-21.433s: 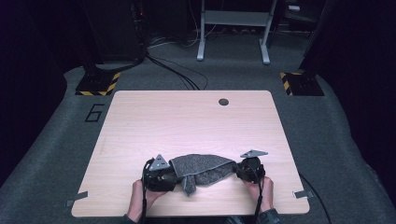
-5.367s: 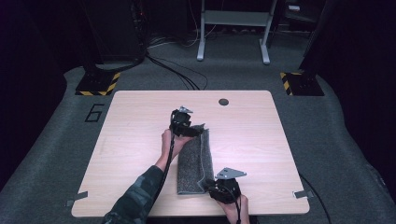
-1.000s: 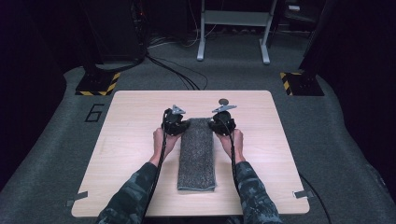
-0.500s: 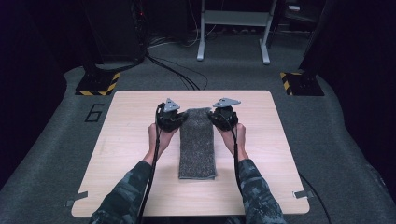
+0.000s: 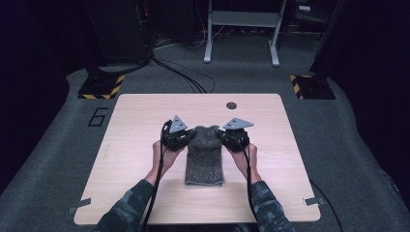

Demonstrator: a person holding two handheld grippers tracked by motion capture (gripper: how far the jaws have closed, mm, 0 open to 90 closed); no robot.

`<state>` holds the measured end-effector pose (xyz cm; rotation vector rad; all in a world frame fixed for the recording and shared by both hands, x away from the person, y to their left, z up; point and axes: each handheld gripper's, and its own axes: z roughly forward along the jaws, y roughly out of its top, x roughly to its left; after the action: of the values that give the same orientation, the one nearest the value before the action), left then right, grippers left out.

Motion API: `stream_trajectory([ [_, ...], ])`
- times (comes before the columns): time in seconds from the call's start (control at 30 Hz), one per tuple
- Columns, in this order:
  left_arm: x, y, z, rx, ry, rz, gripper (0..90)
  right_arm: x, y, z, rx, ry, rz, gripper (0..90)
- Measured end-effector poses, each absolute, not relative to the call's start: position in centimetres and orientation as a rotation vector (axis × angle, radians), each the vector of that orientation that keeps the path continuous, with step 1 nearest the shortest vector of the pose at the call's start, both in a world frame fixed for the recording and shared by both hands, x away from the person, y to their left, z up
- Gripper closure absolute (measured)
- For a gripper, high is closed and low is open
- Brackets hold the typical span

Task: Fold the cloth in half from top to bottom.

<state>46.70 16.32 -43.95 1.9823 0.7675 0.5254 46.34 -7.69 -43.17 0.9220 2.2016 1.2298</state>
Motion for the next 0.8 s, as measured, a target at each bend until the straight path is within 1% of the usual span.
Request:
stream_trajectory([
  [0.2, 45.7, 16.5, -45.5, 2.017, 0.761, 0.471, 82.2, 44.5, -8.2, -44.9, 0.925, 2.218, 1.23, 87.4],
  [0.27, 45.3, 16.5, -45.9, 2.031, 0.755, 0.473, 82.1, 43.9, -8.2, -45.4, 0.932, 2.222, 1.231, 87.3],
  [0.57, 43.3, 16.5, -48.2, 2.056, 0.757, 0.409, 80.9, 42.2, -8.5, -47.5, 0.927, 2.274, 1.202, 86.9],
  [0.7, 42.8, 16.5, -48.7, 2.075, 0.751, 0.385, 78.4, 41.4, -8.6, -48.1, 0.93, 2.294, 1.187, 86.5],
  [0.77, 42.2, 16.4, -49.5, 2.095, 0.755, 0.34, 74.5, 40.7, -8.7, -48.7, 0.937, 2.313, 1.186, 85.5],
  [0.8, 42.0, 16.5, -49.7, 2.099, 0.755, 0.328, 71.1, 40.5, -8.7, -49.0, 0.94, 2.324, 1.18, 84.9],
])
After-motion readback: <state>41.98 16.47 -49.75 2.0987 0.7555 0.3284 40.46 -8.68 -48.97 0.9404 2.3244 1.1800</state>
